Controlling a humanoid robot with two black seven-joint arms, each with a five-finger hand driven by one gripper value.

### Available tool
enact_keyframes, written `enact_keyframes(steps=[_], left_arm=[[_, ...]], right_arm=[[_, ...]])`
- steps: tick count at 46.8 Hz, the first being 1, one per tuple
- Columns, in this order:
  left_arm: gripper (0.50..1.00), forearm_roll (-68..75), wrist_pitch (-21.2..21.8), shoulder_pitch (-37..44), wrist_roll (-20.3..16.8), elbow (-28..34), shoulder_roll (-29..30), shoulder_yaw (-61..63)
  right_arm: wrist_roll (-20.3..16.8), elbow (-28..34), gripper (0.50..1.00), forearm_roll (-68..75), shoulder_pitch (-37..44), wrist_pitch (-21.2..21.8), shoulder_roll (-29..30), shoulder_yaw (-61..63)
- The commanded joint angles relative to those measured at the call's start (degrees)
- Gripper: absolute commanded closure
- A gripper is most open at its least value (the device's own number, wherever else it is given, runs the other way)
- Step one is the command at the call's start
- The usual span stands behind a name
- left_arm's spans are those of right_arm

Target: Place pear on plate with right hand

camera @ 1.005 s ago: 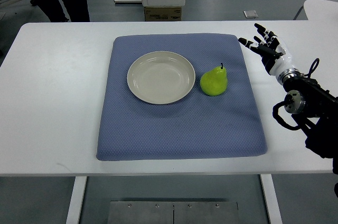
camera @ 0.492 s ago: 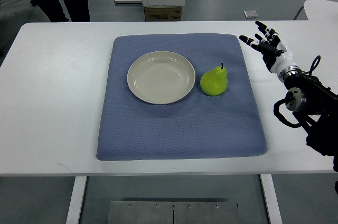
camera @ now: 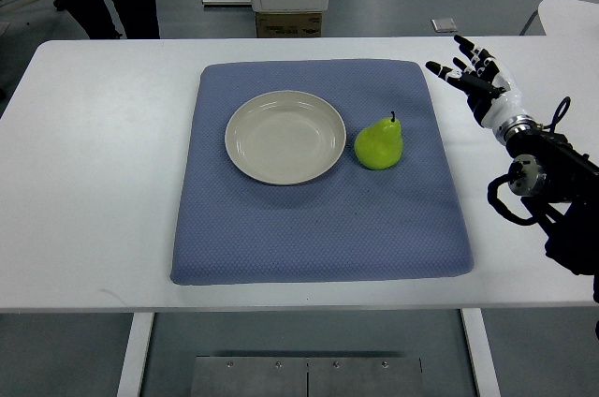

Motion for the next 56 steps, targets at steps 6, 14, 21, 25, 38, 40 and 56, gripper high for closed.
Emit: enact_keyframes(steps=[6, 14, 21, 25, 38, 40, 56], left_arm=[[0.500, 0.00, 0.00, -0.03, -0.01, 0.00, 0.00, 0.03], [0.500, 0.00, 0.00, -0.03, 0.07, 0.00, 0.00, 0.03], [0.500, 0.00, 0.01, 0.06, -0.01, 0.00, 0.00, 0.03], [0.500, 0.00, 0.00, -0.03, -0.01, 0.00, 0.00, 0.03], [0.500, 0.00, 0.00, 0.06, -0.01, 0.00, 0.00, 0.03], [0.500, 0.00, 0.00, -0.03, -0.01, 0.00, 0.00, 0.03], [0.500, 0.00, 0.00, 0.06, 0.07, 0.00, 0.00, -0.06]], right_arm=[[-0.36, -0.95, 0.500, -0.07, 0.37, -0.16, -1.20, 0.00], [-0.36, -2.79, 0.500, 0.01, 1.43, -0.07, -1.20, 0.00], [-0.27, -2.71, 0.500, -0.07, 1.78, -0.07, -1.20, -0.09], [0.17, -2.62, 0.500, -0.07, 1.78, -0.07, -1.11, -0.35], [0.52, -1.74, 0.500, -0.25, 1.60, 1.33, -0.76, -0.70], [0.61, -1.39, 0.500, -0.34, 1.60, 2.12, -0.76, -0.70], [5.61, 0.54, 0.500, -0.69, 1.69, 5.55, -0.85, -6.32]])
